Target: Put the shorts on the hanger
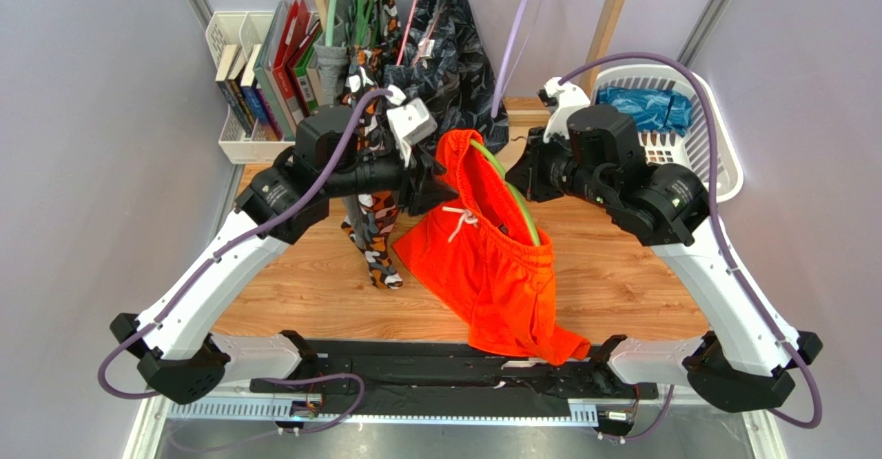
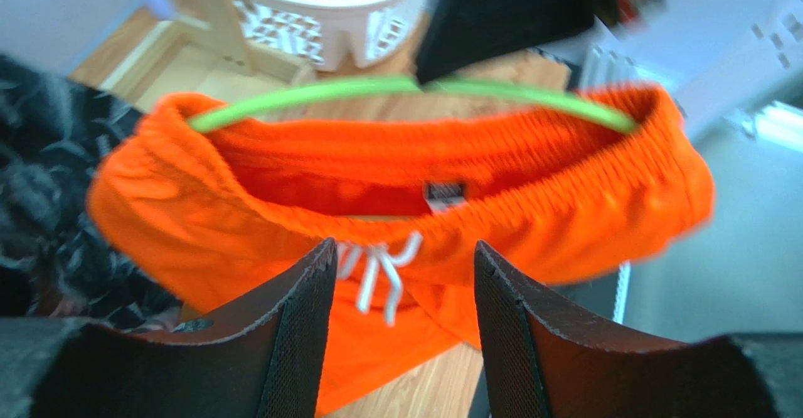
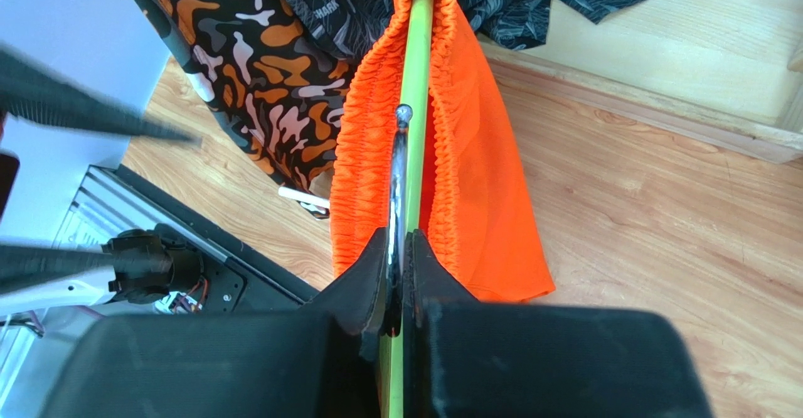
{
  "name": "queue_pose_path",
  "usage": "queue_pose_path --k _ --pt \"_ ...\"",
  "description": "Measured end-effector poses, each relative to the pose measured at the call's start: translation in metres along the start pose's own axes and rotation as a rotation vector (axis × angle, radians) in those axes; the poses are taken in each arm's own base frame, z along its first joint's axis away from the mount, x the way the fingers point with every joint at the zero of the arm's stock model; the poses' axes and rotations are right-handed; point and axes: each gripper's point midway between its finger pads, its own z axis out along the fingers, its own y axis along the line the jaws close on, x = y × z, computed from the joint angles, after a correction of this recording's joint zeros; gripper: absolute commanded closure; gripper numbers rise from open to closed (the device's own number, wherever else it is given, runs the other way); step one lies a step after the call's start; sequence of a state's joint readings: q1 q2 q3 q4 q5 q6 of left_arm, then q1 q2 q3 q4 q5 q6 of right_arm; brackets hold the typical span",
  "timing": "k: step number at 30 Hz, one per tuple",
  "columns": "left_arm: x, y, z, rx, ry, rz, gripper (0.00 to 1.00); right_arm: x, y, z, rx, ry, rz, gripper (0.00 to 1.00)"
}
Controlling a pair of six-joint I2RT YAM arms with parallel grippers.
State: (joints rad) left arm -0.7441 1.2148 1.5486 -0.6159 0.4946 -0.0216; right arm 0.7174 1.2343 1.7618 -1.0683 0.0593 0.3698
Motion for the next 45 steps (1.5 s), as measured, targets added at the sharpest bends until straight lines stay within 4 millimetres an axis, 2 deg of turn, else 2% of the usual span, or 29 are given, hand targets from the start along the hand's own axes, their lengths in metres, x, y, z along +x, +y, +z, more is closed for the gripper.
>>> queue_pose_path --k 4,9,13,20,25,29,33,37,41,45 --pt "-0.018 0.026 0.008 -0.138 -0.032 -0.075 0.43 -0.001 0.009 0.003 0.035 -0.018 -0.015 1.00" --pt "-0.021 0.036 0.007 -0.200 -0.071 -0.120 0.42 -0.024 0.019 0.010 0.097 -0.088 -0.038 1.00" --pt "-0.020 0.042 0.001 -0.246 -0.088 -0.147 0.43 -0.049 0.022 0.029 0.183 -0.155 -0.042 1.00" --pt "-0.020 0.057 -0.006 -0.296 -0.102 -0.182 0.43 -0.066 0.024 0.059 0.325 -0.214 -0.063 1.00" --pt "-0.016 0.048 -0.009 -0.260 -0.096 -0.181 0.43 -0.075 0.022 0.056 0.393 -0.275 -0.071 1.00" --pt "-0.016 0.028 -0.015 -0.177 -0.101 -0.164 0.42 -0.095 0.019 0.047 0.434 -0.350 -0.044 1.00" --pt "-0.021 0.018 -0.020 -0.139 -0.118 -0.170 0.41 -0.109 0.019 0.047 0.459 -0.404 -0.010 1.00" --pt "-0.025 0.019 -0.008 -0.117 -0.121 -0.241 0.41 -0.115 0.023 0.055 0.475 -0.425 0.010 1.00" --pt "-0.026 0.028 0.019 -0.100 -0.110 -0.347 0.41 -0.120 0.026 0.065 0.484 -0.441 0.021 1.00" --pt "-0.019 0.036 0.039 -0.096 -0.085 -0.440 0.47 -0.121 0.024 0.066 0.501 -0.447 0.022 1.00"
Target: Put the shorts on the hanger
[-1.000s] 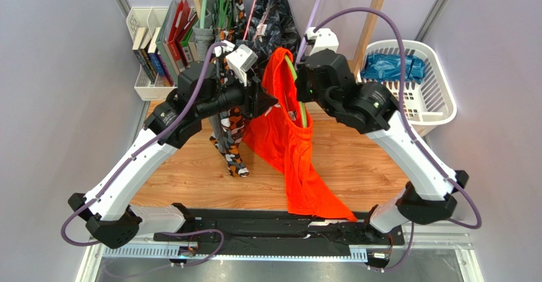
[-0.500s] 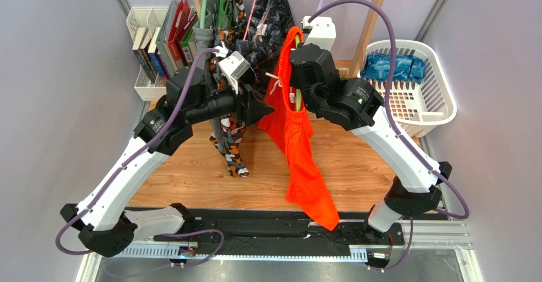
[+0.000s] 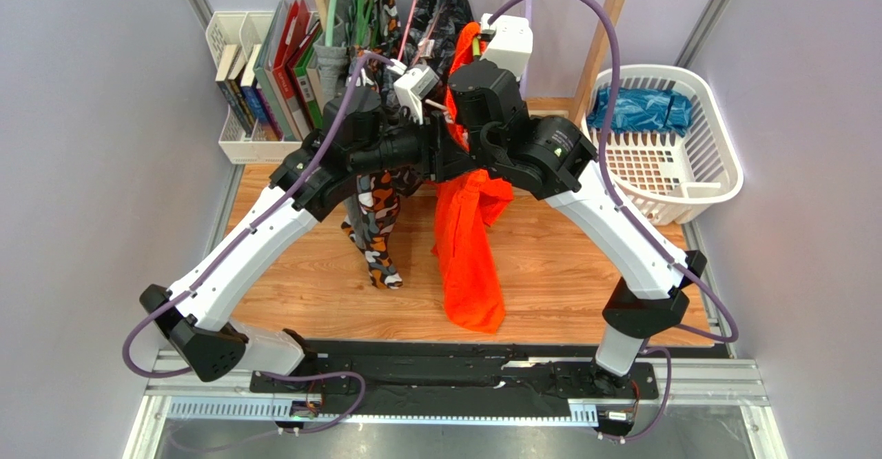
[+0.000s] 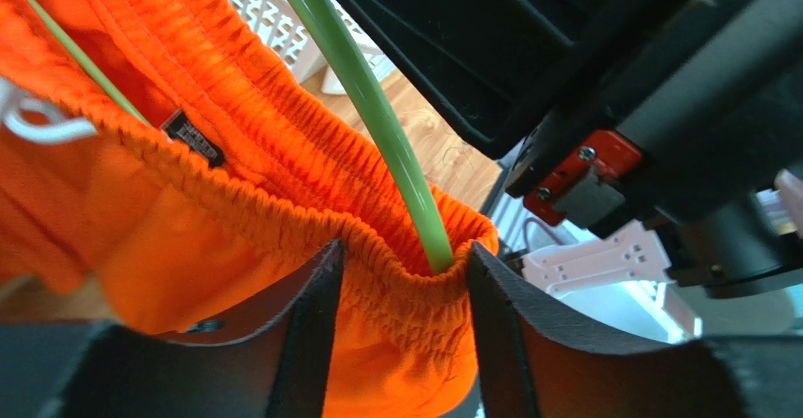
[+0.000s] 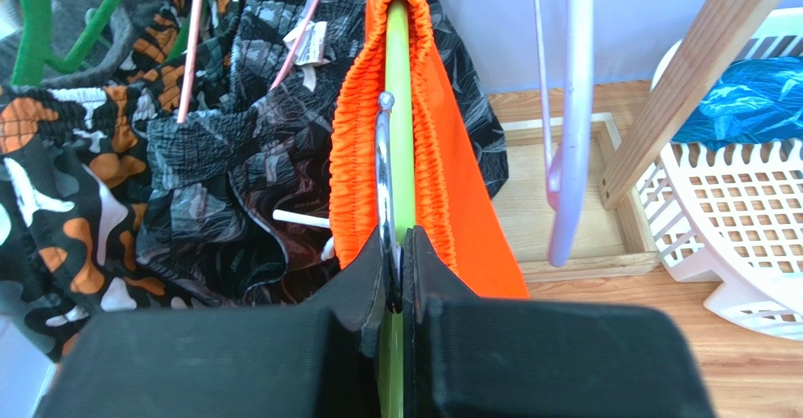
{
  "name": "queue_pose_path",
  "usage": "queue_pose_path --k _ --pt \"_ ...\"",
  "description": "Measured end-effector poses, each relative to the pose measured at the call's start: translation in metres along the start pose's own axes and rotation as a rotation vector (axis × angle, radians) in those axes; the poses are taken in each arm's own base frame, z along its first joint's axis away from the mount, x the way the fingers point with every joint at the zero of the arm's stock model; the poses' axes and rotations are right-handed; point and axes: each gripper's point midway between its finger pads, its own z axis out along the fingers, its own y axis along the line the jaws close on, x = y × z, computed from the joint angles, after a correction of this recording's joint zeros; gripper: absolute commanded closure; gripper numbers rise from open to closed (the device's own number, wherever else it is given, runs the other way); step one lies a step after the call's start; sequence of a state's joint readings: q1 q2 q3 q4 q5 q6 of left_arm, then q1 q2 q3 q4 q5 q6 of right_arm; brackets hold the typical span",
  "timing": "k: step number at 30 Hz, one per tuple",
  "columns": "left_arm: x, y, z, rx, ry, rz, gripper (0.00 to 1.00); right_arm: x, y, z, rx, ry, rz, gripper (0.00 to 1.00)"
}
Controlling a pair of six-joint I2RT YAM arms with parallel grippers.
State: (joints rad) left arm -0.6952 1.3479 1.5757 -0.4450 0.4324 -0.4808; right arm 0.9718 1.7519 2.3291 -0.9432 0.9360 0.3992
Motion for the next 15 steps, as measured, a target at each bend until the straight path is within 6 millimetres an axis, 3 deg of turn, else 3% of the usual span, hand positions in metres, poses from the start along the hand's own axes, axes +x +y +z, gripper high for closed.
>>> queue_pose_path --k 8,15 --pt "-0.016 0.005 0.007 0.030 -0.035 -0.181 0.49 -0.005 -0.003 0.002 0.022 -0.019 0.014 1.00" --pt "-0.029 -0.001 0.007 0.098 -0.090 -0.185 0.53 -0.007 0.001 0.004 0.018 -0.028 0.027 1.00"
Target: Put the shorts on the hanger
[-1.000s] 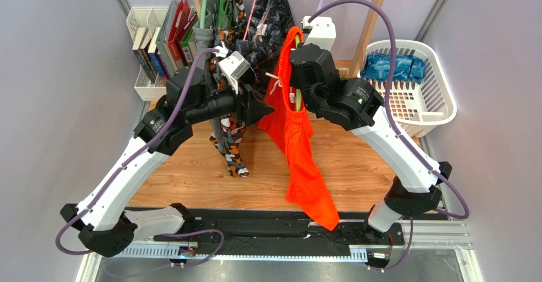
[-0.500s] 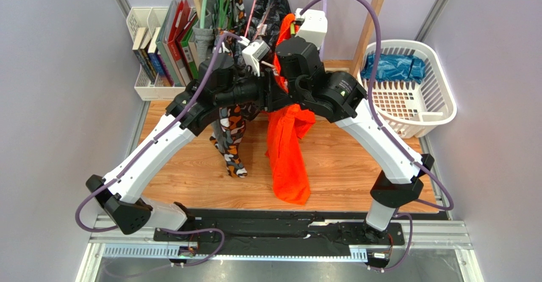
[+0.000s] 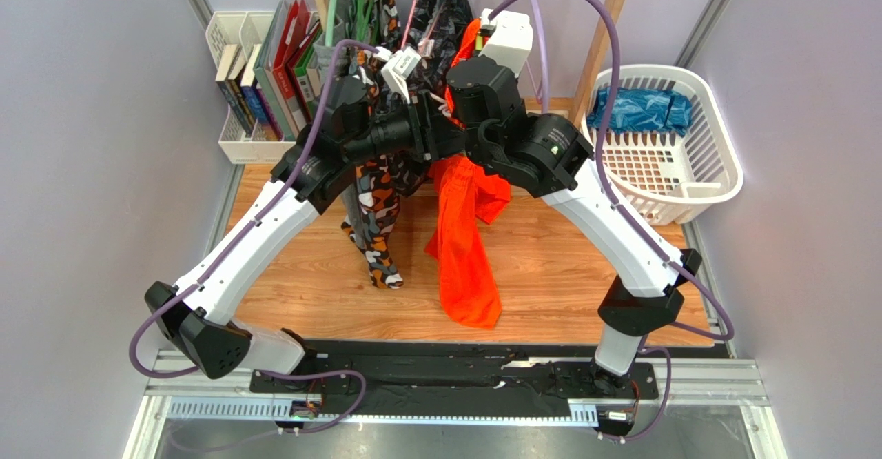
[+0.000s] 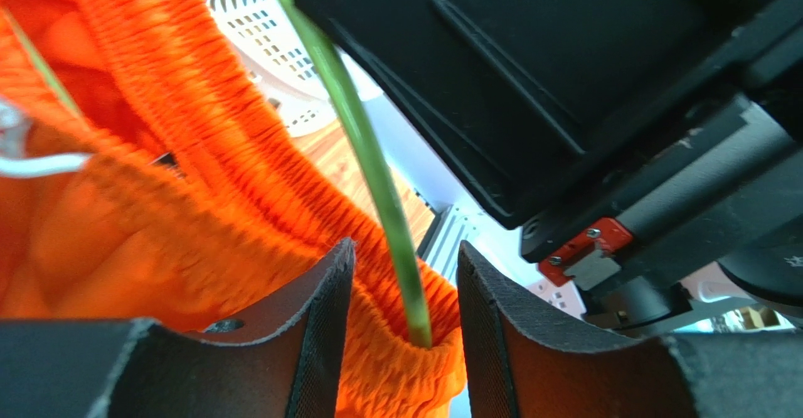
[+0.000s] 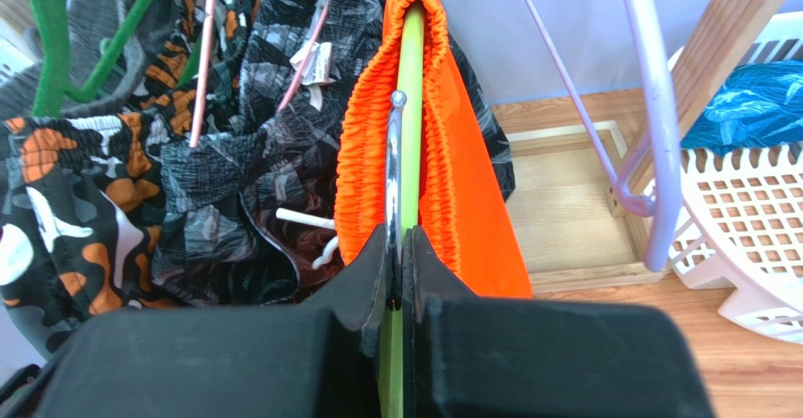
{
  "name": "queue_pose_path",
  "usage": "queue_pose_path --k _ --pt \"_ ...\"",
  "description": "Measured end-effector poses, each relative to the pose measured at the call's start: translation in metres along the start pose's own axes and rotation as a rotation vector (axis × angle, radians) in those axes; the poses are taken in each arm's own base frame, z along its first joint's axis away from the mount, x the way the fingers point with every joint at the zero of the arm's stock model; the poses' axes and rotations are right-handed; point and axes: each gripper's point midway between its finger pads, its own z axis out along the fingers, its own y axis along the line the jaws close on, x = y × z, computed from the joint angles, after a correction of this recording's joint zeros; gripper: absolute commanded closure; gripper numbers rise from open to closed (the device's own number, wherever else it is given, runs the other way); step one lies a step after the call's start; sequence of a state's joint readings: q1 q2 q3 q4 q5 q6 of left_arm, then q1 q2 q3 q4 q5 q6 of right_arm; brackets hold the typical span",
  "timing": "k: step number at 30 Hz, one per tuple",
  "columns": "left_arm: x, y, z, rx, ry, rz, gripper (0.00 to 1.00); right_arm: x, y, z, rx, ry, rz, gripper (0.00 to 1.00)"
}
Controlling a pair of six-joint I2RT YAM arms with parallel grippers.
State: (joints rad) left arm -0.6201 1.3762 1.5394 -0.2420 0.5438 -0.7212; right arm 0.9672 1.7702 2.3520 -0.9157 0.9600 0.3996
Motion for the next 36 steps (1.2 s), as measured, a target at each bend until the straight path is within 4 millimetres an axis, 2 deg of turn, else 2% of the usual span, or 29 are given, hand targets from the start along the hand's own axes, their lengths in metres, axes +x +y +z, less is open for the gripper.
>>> queue_pose_path --k 3,4,7,10,14,15,16,17,20,23,26,30,34,36 --pt "-0.002 -0.004 0.000 0.020 -0.006 0.002 0.65 -0.002 0.003 0.001 -0.003 -0.004 0.008 1.00" --pt "-0.002 -0.005 0.001 0.024 -0.005 -0.001 0.79 -0.002 0.004 0.002 -0.003 -0.004 0.009 1.00" --pt "-0.002 -0.002 0.004 0.022 0.000 -0.020 1.00 -0.002 0.006 0.003 -0.004 -0.007 0.014 1.00" --pt "-0.001 0.005 0.007 0.013 0.007 -0.076 1.00 -0.004 0.004 0.005 0.008 -0.014 0.018 0.94" --pt "-0.007 0.009 0.010 0.021 0.007 -0.097 1.00 -0.009 0.003 0.009 0.012 -0.030 0.034 0.68" --pt "-0.010 0.010 0.012 0.020 0.006 -0.101 1.00 -0.012 0.003 0.011 0.011 -0.039 0.046 0.54" --pt "-0.011 0.012 0.013 0.019 0.008 -0.106 1.00 -0.015 0.004 0.012 0.007 -0.047 0.056 0.48" --pt "-0.013 0.015 0.016 0.019 0.013 -0.119 1.00 -0.017 0.003 0.014 0.006 -0.055 0.057 0.36" --pt "-0.018 0.026 0.024 0.015 0.019 -0.164 1.00 -0.021 0.001 0.017 -0.003 -0.065 0.062 0.20" --pt "-0.020 0.041 0.034 0.009 0.029 -0.232 1.00 -0.027 -0.005 0.017 -0.026 -0.073 0.048 0.01" --pt "-0.029 0.052 0.041 0.010 0.020 -0.290 1.00 -0.039 -0.015 0.010 -0.054 -0.094 0.035 0.00" --pt "-0.051 0.053 0.046 0.056 -0.029 -0.352 1.00 -0.062 -0.038 -0.009 -0.076 -0.150 0.031 0.00" --pt "-0.074 0.038 0.043 0.127 -0.079 -0.381 1.00 -0.099 -0.069 -0.038 -0.102 -0.259 0.078 0.00" --pt "-0.084 0.028 0.041 0.166 -0.099 -0.375 1.00 -0.125 -0.085 -0.051 -0.101 -0.330 0.115 0.00"
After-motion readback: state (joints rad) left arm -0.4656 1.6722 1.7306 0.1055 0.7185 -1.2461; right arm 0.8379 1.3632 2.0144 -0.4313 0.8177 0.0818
